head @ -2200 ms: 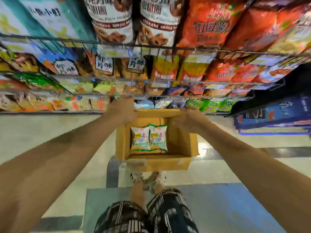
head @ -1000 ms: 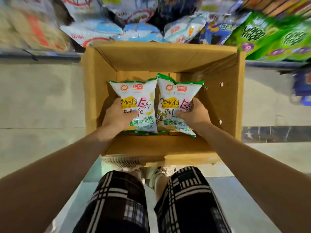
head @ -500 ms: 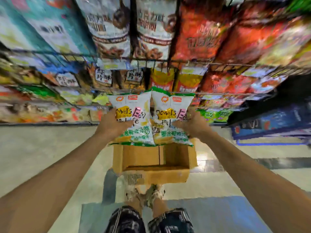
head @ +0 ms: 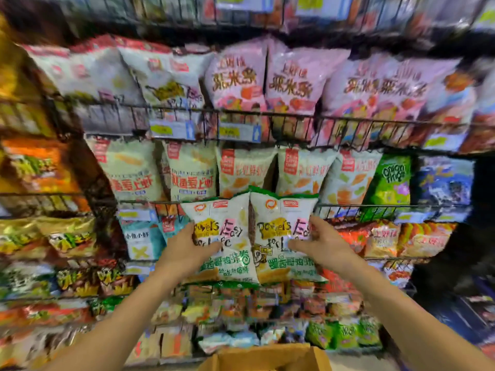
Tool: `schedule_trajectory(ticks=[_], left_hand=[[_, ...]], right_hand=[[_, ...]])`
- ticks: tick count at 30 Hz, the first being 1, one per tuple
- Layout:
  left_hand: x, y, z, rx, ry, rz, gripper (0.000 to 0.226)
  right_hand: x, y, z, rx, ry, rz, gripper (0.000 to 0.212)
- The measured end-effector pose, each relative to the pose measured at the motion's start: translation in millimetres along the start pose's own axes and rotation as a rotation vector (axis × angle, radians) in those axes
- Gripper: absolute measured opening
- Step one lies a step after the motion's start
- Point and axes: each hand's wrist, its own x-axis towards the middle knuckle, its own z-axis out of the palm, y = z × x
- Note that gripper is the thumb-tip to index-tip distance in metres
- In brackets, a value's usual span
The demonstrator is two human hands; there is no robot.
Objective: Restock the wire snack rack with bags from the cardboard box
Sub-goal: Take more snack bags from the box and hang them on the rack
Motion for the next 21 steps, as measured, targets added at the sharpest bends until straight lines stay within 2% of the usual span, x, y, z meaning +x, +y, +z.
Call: schedule_trajectory(ticks=[2, 4, 7, 10, 11, 14, 17, 18, 19, 21], left_hand=[[-7, 22, -23, -0.016, 0.022, 0.028, 0.087], [-14, 48, -47, -0.011, 0.096, 0.103, 0.069], [-17, 79, -84, -0.001, 0.159, 0.151, 0.074], [-21, 116, -122, 0.042, 0.231, 0.196, 0.051], [-24, 130, -134, 0.052, 0.263, 0.21, 0.054], [-27, 157, -170, 0.074, 0.344, 0.275, 0.078], [-37, 188, -207, 0.077, 0.4, 0.33, 0.088], [-40, 197, -218, 0.083, 0.425, 0.357, 0.086], [-42, 204, -231, 0.106, 0.466, 0.375, 0.082], [-44, 213, -254, 0.125, 0.528, 0.405, 0.065]], right_hand=[[-8, -33, -6, 0.0, 0.025, -0.027, 0.102], [-14, -60, -16, 0.034, 0.07, -0.08, 0.088], [-20, -107, -31, 0.055, 0.109, -0.129, 0.072], [-19, -149, -47, 0.079, 0.124, -0.206, 0.062], [-17, -161, -53, 0.08, 0.126, -0.275, 0.066], [-19, -204, -67, 0.015, 0.155, -0.366, 0.106], [-13, -239, -82, -0.036, 0.227, -0.44, 0.122], [-13, -253, -85, -0.045, 0.244, -0.468, 0.122], [-13, -265, -86, -0.056, 0.242, -0.482, 0.112], [-13, -289, -89, -0.072, 0.238, -0.519, 0.075]])
